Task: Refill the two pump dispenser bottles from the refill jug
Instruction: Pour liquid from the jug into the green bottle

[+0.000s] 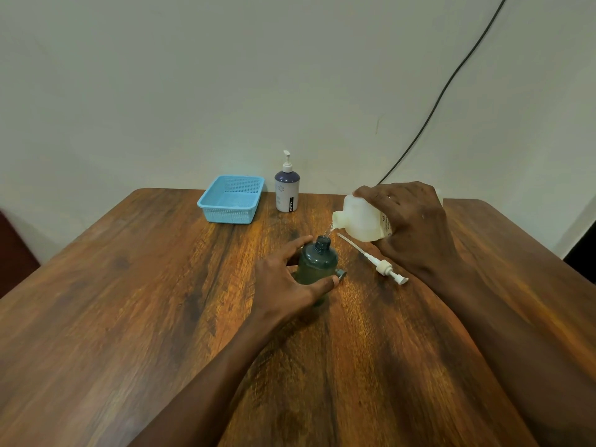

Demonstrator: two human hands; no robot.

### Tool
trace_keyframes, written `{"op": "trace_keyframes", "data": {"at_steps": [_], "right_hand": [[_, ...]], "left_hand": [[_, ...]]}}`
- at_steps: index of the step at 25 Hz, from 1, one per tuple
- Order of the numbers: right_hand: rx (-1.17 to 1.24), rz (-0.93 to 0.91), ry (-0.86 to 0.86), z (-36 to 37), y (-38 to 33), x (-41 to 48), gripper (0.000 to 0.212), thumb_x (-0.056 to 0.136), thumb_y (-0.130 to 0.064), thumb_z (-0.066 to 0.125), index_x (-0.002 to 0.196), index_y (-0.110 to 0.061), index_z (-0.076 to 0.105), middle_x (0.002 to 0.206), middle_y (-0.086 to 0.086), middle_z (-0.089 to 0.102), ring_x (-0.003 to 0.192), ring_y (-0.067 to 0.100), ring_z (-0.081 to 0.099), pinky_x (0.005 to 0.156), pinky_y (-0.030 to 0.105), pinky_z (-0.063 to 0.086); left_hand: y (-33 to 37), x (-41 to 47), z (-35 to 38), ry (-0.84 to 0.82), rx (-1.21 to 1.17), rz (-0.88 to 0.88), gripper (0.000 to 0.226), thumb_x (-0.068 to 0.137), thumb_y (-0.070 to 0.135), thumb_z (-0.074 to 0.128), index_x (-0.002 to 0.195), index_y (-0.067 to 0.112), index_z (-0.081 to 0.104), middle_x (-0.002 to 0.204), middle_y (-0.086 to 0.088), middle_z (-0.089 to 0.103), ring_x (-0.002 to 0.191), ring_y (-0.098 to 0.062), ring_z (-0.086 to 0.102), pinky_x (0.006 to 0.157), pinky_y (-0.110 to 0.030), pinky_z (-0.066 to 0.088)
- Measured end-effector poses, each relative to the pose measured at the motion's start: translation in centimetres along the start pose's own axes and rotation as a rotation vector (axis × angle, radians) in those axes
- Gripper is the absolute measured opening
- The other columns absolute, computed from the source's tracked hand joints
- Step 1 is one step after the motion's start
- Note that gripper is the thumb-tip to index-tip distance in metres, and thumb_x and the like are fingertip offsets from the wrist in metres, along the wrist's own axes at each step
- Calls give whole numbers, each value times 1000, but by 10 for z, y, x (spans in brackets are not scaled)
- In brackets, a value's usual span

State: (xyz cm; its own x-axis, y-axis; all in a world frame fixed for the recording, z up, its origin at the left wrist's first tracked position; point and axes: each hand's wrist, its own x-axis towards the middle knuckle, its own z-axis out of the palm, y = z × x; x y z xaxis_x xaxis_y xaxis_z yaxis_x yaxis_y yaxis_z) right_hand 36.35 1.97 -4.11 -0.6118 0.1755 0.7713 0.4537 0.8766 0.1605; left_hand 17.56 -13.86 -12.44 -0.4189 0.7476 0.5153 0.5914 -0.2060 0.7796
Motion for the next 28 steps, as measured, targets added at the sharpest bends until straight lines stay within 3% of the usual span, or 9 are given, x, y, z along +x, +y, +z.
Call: {"op": "trace_keyframes", "data": {"at_steps": [7,11,14,18,22,28], "right_hand": [[18,42,-43,2,-3,-3,84,64,-27,94,139,-18,57,120,17,72,107,41,68,94,58,53],[161,117,-63,2,-9,-10,74,75,-51,73,138,-14,61,122,14,71,108,36,69,91,54,56],[392,278,-68,2,-17,-14,78,73,-65,69,136,-19,61,124,9,70,109,29,67,88,49,57],[373,540,-25,11,-13,-14,90,55,-78,79,128,-29,58,118,-4,67,102,18,64,76,38,58],[491,792,-99,35,1,-28,86,49,-68,92,117,-32,54,113,-9,63,103,17,65,75,34,58],[548,909,-151,57,13,-44,99,48,-53,99,132,-24,56,123,-3,65,108,16,62,77,33,59]], "left_hand": [[3,0,1,9,-5,-14,92,60,64,84,142,30,59,131,12,67,113,-1,64,90,-23,59],[4,0,1,7,-4,-16,91,61,64,84,141,30,59,131,12,67,113,-1,64,90,-25,59],[3,0,2,9,2,-19,93,60,66,84,141,29,59,131,11,68,112,-2,65,89,-24,59],[1,-2,3,1,-9,-22,92,60,63,86,141,29,60,132,10,67,111,0,64,85,-14,56],[-3,-5,2,-22,-6,-44,91,60,64,84,141,30,59,135,10,65,114,-2,62,83,-6,51],[-8,-5,3,-7,-4,-70,88,57,66,83,137,39,58,132,13,66,118,-3,62,89,-19,55]]}}
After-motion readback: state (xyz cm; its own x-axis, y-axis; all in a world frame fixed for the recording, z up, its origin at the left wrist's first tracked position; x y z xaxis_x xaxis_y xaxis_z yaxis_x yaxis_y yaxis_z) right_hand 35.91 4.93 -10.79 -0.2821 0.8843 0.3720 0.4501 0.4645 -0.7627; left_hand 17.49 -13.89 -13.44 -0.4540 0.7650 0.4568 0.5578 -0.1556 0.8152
